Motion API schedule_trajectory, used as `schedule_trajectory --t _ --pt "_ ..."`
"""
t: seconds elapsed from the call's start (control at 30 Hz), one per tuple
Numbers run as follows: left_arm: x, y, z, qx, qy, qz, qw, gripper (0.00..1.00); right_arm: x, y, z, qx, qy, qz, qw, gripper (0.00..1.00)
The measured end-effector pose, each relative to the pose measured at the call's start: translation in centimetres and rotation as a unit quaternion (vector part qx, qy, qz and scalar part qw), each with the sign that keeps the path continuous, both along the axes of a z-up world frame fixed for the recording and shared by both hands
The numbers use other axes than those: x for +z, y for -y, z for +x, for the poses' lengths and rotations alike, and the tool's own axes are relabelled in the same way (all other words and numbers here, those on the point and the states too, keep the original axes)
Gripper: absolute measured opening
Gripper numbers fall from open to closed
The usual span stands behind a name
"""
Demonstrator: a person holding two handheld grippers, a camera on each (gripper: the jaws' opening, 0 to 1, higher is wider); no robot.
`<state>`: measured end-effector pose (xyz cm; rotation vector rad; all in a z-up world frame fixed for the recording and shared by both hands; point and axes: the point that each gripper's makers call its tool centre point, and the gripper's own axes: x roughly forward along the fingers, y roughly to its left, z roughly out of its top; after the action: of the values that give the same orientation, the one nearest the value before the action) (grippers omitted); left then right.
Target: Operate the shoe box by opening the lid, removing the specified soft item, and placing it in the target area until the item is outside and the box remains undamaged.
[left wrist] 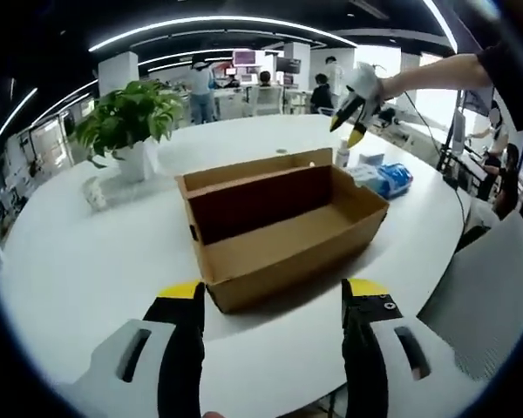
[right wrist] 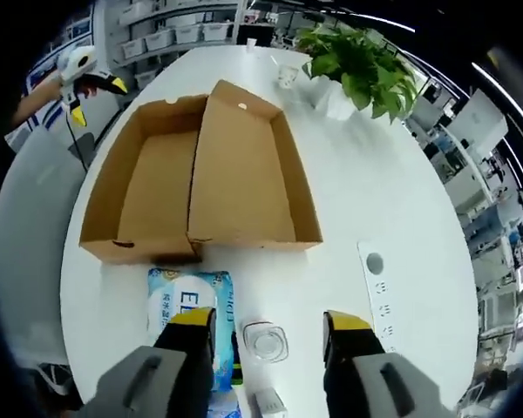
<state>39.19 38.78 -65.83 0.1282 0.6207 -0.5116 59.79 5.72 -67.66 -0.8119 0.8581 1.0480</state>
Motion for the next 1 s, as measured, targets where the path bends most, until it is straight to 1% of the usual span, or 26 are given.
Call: schedule_trajectory --t 0.07,0.2,0.33,0.4,0.47,0.53,0.63,0.7,0.77,0.87,0.93,1.0 --pt "-0.1 -0.4 0.5 0.010 -0.001 -0.001 0.9999 0.59 0.0 -0.2 0.0 -0.009 -0.001 0.008 0.9999 0.47" --pt "-0.2 -1.5 1.7 0.041 -0.003 -0.007 0.9991 0.51 0.0 -0.5 0.2 -0.044 -0.012 0.030 0.9985 0.47" --pt "-0.7 -2.2 2.6 0.055 -0.009 -0.004 0.9984 0.43 0.0 -1.0 0.2 -0.072 -0.022 0.054 0.9957 0.46" --pt "-0.9 -2.5 3.0 0.062 -0.008 -0.003 0.9981 0.38 0.1 -1.2 0.2 -0.088 -0.031 0.069 0.9933 0.45" --pt "-1.2 -2.8 3.3 0.067 -0.014 -0.001 0.9977 0.36 0.2 -1.5 0.4 -0.106 -0.036 0.084 0.9902 0.44" --pt "-1.6 -2.9 3.7 0.070 -0.019 0.000 0.9973 0.34 0.3 -2.0 0.6 -0.132 -0.047 0.106 0.9845 0.42" --pt "-2.2 -3.0 4.1 0.079 -0.028 0.001 0.9965 0.31 0.2 -2.3 0.6 -0.142 -0.049 0.112 0.9822 0.40" --pt "-2.6 -3.2 4.3 0.083 -0.034 0.004 0.9959 0.26 0.1 -2.5 0.9 -0.149 -0.039 0.113 0.9816 0.40" --pt "-2.9 -3.4 4.6 0.091 -0.038 0.006 0.9951 0.23 -0.1 -2.8 0.9 -0.159 -0.045 0.117 0.9793 0.40" --pt "-3.4 -3.7 5.1 0.109 -0.044 0.002 0.9931 0.22 -0.2 -3.3 1.0 -0.170 -0.047 0.125 0.9763 0.36" --pt "-3.7 -3.7 5.2 0.114 -0.049 0.002 0.9923 0.20 -0.2 -3.7 1.1 -0.183 -0.049 0.135 0.9726 0.33" --pt "-4.0 -3.7 5.2 0.118 -0.053 0.001 0.9916 0.18 -0.3 -4.1 1.4 -0.198 -0.055 0.146 0.9676 0.33"
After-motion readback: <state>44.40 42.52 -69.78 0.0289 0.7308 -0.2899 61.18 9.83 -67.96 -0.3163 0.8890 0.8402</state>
